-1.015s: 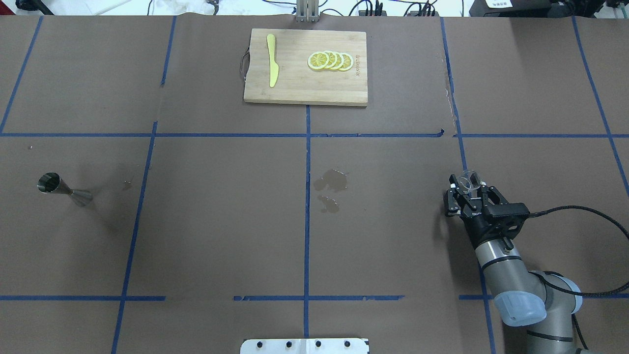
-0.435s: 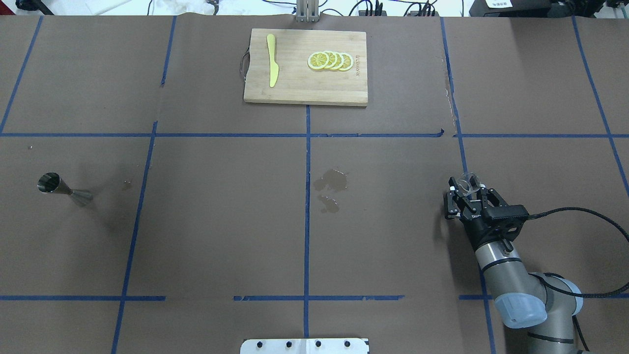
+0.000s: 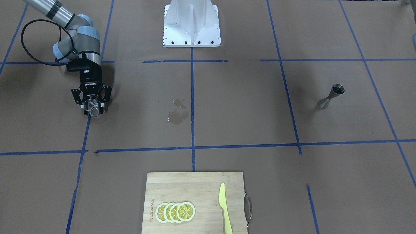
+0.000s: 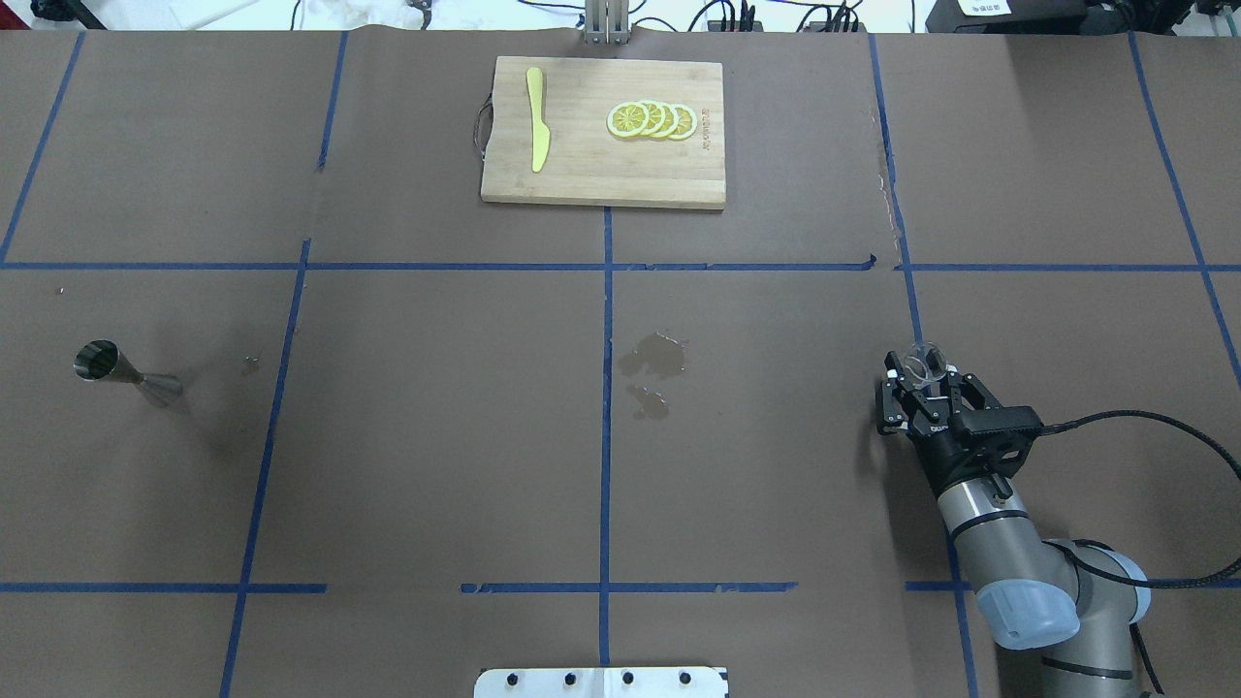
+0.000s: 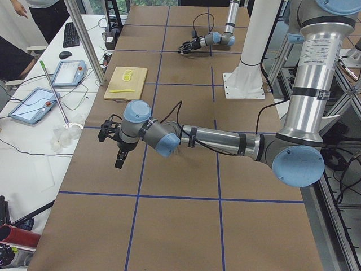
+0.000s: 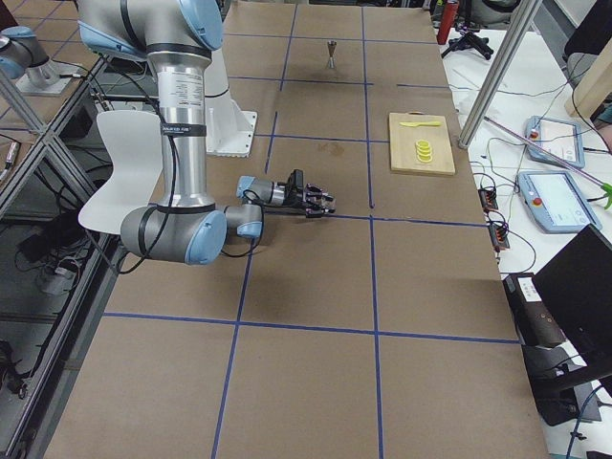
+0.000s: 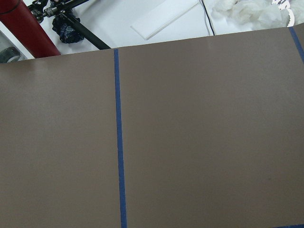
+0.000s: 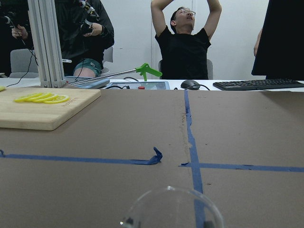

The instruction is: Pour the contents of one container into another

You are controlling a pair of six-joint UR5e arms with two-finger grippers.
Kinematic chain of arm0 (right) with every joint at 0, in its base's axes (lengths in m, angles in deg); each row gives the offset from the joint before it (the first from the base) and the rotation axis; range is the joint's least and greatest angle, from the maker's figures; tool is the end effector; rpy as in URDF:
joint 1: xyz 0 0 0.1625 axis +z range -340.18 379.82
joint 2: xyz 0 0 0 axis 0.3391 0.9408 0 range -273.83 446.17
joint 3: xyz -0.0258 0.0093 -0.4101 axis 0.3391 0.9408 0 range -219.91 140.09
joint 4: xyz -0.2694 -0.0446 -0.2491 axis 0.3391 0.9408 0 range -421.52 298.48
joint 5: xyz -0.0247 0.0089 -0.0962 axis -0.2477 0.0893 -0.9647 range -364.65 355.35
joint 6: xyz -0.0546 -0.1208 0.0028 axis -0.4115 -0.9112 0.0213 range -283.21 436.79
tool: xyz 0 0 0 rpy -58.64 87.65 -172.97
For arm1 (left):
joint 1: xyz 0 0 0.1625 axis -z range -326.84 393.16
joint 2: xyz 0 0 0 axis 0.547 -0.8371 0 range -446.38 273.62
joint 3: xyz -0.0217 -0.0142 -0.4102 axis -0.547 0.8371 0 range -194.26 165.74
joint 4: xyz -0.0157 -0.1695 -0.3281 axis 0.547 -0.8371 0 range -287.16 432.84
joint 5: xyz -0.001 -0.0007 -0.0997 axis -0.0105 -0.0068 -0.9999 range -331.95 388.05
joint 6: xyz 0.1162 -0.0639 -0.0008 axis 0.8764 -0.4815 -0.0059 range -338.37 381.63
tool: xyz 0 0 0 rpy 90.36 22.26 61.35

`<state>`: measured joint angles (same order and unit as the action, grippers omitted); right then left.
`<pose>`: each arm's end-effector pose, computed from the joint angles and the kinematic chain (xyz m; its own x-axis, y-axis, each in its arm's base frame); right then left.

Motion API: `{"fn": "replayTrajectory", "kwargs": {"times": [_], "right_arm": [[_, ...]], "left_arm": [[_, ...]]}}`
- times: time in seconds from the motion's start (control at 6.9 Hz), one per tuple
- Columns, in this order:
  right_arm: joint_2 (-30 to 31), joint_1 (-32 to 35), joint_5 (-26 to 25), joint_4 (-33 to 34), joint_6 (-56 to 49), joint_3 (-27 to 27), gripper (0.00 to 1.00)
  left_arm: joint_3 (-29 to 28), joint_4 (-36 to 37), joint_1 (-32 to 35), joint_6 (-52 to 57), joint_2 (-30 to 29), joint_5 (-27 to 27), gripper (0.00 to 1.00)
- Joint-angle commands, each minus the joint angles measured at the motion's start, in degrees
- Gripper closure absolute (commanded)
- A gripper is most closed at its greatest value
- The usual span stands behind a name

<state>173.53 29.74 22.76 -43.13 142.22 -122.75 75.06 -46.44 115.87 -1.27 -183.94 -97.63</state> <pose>-0.4076 -0.3261 0.5321 0.7167 -0.0690 0.6940 -0.6452 0.3121 0.6974 0.0130 -0.5432 0.5568 0.7419 0.0978 -0.6634 0.2020 0.9108 0.3602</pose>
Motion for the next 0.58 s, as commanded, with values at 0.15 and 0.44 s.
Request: {"fn": "replayTrajectory", "kwargs": {"times": [0.15,0.44], "right_arm": [[0.09,-0.08,0.01,-0.02,-0.04,0.13,0.57],[0.09,-0.17,0.01,-0.28,-0.04,0.04,0.44]], "left_arm": [[0.07,-0.07,0.00,-0.04,0.00,0.09,0.00],[0.07,-0.07,0.00,-0.04,0.00,0.09,0.00]]}}
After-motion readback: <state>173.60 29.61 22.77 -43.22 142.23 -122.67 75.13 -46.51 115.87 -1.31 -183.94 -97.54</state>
